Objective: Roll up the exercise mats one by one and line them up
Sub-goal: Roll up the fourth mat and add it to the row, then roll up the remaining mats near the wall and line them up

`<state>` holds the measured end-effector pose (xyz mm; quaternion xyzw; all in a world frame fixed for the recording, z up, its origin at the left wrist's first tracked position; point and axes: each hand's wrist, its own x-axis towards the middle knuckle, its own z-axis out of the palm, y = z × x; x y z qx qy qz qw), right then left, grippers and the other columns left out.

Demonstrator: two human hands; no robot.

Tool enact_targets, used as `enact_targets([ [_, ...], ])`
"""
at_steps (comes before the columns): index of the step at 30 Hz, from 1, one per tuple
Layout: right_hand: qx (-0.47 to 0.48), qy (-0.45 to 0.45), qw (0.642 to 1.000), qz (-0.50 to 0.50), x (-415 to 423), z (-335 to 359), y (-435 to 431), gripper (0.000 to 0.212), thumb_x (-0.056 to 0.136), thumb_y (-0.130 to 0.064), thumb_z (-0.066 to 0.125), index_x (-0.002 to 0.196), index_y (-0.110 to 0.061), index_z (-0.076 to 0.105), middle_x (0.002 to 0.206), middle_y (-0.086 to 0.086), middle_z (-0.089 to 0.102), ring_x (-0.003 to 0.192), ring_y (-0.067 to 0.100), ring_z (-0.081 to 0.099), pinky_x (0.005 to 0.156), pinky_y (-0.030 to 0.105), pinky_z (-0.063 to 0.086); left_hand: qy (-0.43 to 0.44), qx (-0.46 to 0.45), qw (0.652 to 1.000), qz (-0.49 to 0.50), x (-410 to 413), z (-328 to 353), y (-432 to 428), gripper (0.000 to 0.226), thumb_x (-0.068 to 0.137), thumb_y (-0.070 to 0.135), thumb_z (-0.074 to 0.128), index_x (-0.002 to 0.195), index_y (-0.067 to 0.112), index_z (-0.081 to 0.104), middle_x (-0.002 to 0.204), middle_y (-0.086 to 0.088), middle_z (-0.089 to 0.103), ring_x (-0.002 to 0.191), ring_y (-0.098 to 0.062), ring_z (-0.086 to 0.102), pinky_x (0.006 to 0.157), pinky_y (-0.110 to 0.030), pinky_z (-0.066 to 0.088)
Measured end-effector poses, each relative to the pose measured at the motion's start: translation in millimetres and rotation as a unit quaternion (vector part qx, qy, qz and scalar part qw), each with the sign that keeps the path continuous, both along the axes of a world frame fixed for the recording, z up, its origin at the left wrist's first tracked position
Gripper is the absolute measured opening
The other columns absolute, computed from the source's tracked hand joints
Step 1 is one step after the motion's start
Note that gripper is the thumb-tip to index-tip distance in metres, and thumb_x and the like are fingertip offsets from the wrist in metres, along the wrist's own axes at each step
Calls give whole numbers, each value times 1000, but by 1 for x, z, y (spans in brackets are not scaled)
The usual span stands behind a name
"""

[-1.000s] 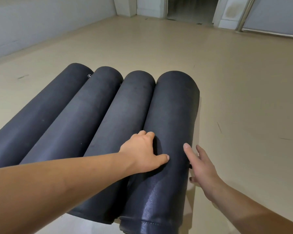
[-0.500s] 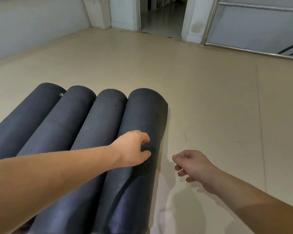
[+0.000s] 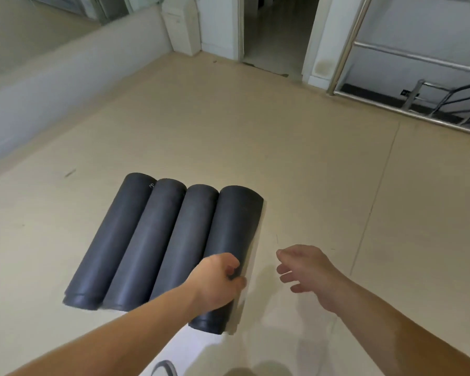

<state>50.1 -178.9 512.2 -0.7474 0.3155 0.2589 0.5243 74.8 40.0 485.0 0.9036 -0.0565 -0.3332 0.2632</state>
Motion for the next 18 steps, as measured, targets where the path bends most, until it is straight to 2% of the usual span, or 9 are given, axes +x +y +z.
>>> enact_targets([
  [2,2,4,1000,8,-16,82,-12,19,102,-34,60,109,-18,70,104,7,75,96,24,73,89,42,61,9,-8,999,47,-24,84,-11,24,97,37,69,114,19,67,109,0,70,101,-23,68,94,-41,58],
  [5,-4,-20,1000,9,-33,176,-34,19,101,-35,61,107,-21,72,100,4,76,94,21,74,90,43,62,-2,-60,993,97,-48,180,-32,30,97,40,70,123,25,64,110,8,69,102,-18,68,98,-40,57],
  [8,-4,-29,999,23,-37,235,-47,18,101,-35,62,104,-21,72,98,2,77,93,20,75,88,43,63,-5,-100,986,134,-63,241,-46,34,98,40,70,126,24,61,115,0,70,104,-24,70,96,-41,60],
  [11,2,-39,998,42,-19,271,-56,19,103,-34,62,103,-19,73,97,3,78,92,19,76,87,43,63,-26,-106,981,160,-61,267,-48,31,98,38,69,124,22,63,117,-5,71,104,-25,70,97,-44,59],
  [14,2,-49,997,65,19,288,-59,19,102,-34,62,103,-19,73,96,4,78,92,19,76,86,42,63,-25,-113,977,181,-43,276,-41,35,98,41,69,130,28,61,120,11,66,108,-9,66,102,-38,56],
  [18,-29,-77,992,98,84,296,-71,17,100,-33,62,99,-21,74,93,2,78,90,19,75,85,40,61,-33,-95,974,204,19,270,-41,37,98,45,68,130,31,60,122,14,64,112,-8,64,103,-35,54],
])
